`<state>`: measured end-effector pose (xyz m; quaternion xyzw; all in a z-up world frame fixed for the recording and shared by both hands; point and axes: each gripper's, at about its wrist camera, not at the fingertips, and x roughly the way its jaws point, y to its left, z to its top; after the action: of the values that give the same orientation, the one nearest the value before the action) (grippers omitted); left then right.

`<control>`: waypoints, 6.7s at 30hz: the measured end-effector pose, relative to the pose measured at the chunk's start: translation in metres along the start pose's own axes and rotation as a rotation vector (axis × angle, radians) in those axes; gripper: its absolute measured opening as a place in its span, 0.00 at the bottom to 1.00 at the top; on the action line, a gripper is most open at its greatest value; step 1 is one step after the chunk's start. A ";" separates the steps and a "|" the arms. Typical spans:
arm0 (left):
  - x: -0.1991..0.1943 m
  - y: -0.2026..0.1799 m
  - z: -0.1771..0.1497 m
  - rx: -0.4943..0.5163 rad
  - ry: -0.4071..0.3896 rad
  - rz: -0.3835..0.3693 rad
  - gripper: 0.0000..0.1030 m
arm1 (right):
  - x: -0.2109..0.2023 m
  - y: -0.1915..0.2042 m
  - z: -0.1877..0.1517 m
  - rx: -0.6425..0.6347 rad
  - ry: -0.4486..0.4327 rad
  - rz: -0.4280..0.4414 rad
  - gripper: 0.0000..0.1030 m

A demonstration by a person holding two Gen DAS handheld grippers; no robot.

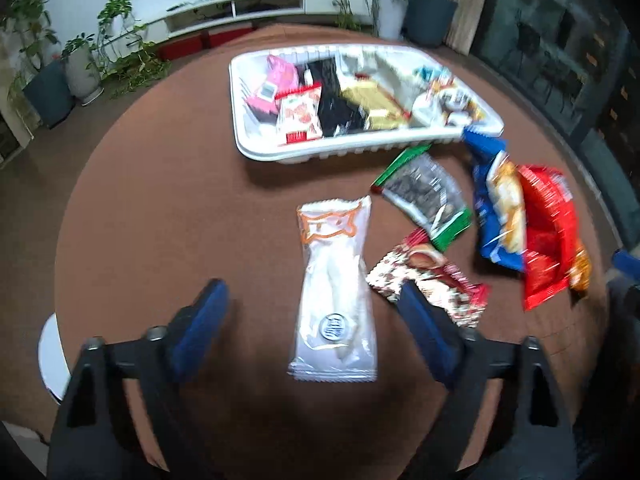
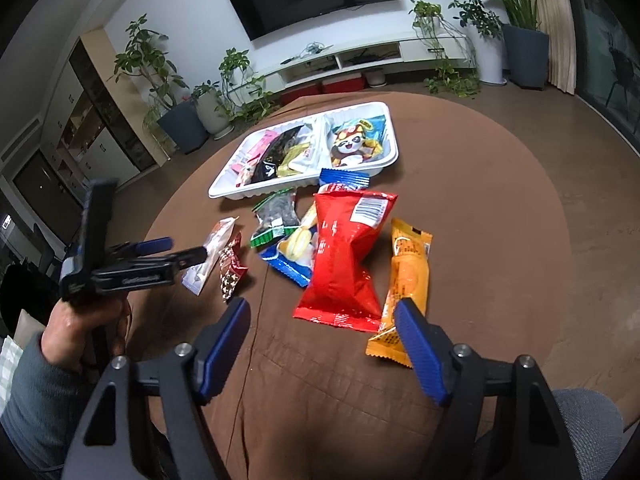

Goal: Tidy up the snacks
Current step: 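Grasp the white wrapped bun with the left tool while the right tool grasps the checkered bar, then carry both packets into the white tray, open both tools and withdraw, then grasp the red chip bag with the right tool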

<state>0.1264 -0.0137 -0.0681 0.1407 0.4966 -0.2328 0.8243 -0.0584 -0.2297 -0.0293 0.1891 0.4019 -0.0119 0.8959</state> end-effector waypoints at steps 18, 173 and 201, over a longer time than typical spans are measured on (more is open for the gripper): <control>0.017 -0.003 0.007 0.050 0.051 -0.020 0.32 | 0.012 0.012 0.001 -0.025 0.033 0.018 0.75; -0.075 -0.054 0.006 -0.154 -0.246 0.039 1.00 | 0.010 0.005 0.075 0.016 -0.154 0.036 0.94; -0.046 -0.087 -0.012 -0.083 -0.184 -0.073 0.99 | 0.045 -0.012 0.029 -0.004 0.090 -0.055 0.60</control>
<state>0.0533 -0.0711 -0.0331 0.0662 0.4330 -0.2538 0.8624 -0.0091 -0.2448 -0.0484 0.1766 0.4468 -0.0270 0.8766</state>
